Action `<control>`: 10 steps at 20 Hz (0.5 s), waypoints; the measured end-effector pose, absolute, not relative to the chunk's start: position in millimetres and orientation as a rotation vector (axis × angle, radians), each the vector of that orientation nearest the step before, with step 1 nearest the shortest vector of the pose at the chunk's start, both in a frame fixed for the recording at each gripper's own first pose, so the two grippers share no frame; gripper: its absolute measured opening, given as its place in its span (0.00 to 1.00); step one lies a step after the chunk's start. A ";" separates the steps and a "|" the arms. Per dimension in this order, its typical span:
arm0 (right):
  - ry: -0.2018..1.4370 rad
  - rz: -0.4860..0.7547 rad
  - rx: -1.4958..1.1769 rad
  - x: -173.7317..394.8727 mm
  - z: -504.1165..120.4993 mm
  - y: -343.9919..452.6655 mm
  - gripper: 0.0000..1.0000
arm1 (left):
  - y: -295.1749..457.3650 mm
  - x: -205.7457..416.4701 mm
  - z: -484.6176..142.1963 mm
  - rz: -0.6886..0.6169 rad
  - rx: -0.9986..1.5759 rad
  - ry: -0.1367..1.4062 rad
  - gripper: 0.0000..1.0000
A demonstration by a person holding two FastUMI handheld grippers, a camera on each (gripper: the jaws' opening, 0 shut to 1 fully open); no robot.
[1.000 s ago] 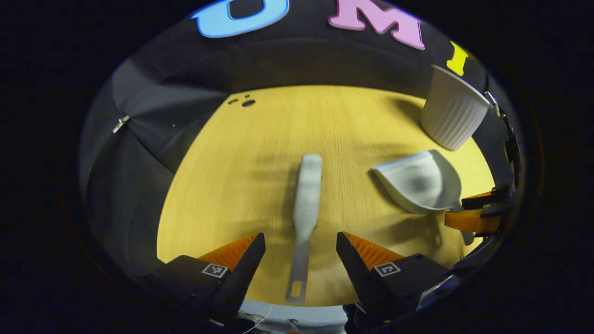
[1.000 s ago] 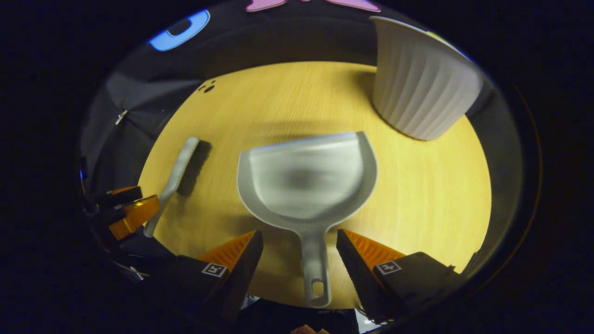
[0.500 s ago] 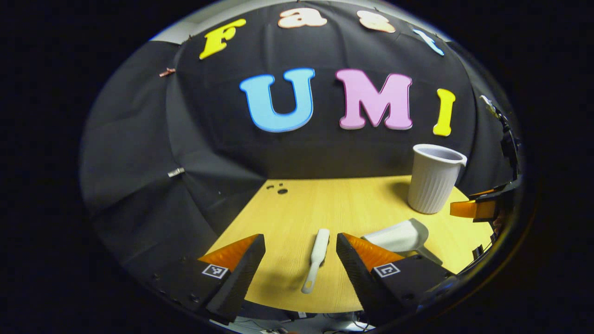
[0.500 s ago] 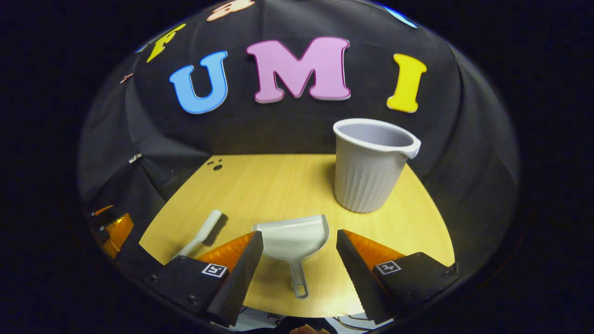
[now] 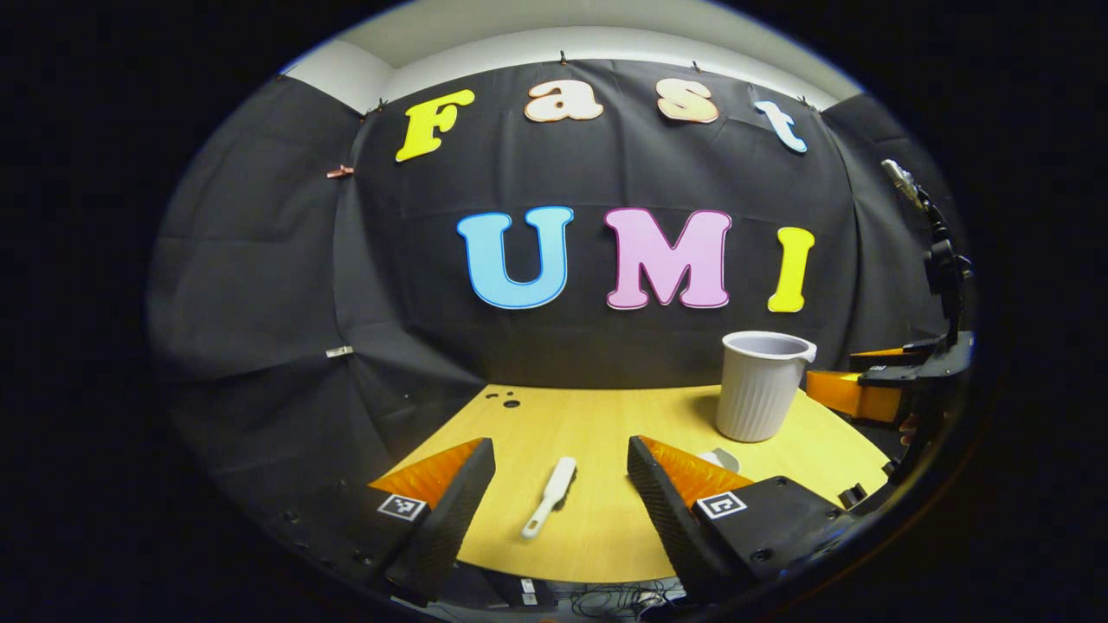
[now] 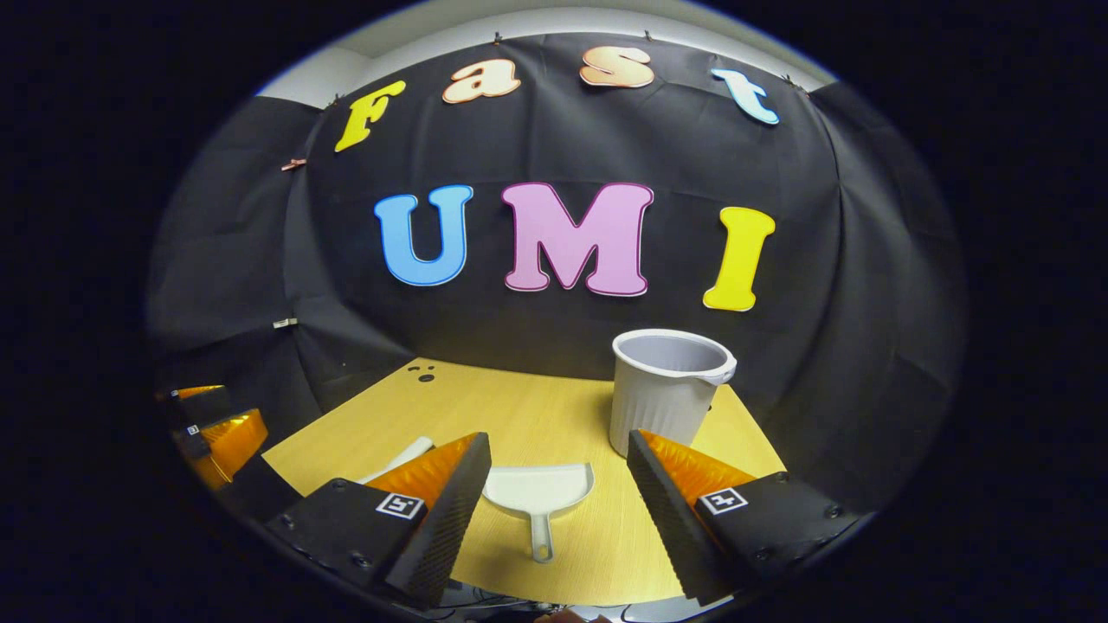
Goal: Pick up the small broom and dustpan from the desktop, sweep the trash into the dustpan with the broom, and then empty the trash into the garbage bin.
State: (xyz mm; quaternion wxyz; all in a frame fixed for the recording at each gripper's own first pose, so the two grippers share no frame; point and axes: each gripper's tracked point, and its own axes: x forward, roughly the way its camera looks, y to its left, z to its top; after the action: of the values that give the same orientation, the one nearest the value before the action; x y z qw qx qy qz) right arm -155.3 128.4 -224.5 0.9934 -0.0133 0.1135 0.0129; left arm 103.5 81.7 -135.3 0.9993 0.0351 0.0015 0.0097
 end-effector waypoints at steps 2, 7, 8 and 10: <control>0.249 0.042 -0.005 -163.5 -234.9 132.8 0.99 | 76.8 98.2 -150.8 0.009 0.037 0.045 0.98; 0.299 0.065 0.010 -172.9 -251.6 136.6 0.99 | 69.4 92.9 -158.5 -0.014 0.032 0.075 0.98; 0.303 0.068 0.005 -172.0 -253.3 136.6 0.99 | 67.5 92.1 -160.2 -0.016 0.037 0.075 0.98; 0.306 0.073 0.005 -173.6 -255.4 137.7 0.99 | 65.1 90.1 -165.2 -0.022 0.033 0.083 0.98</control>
State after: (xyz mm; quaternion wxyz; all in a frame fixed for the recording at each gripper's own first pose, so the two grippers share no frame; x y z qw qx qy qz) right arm -173.6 137.7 -255.4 0.9877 0.0024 0.1524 0.0362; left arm 90.1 65.1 -165.2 0.9989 0.0164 0.0414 -0.0110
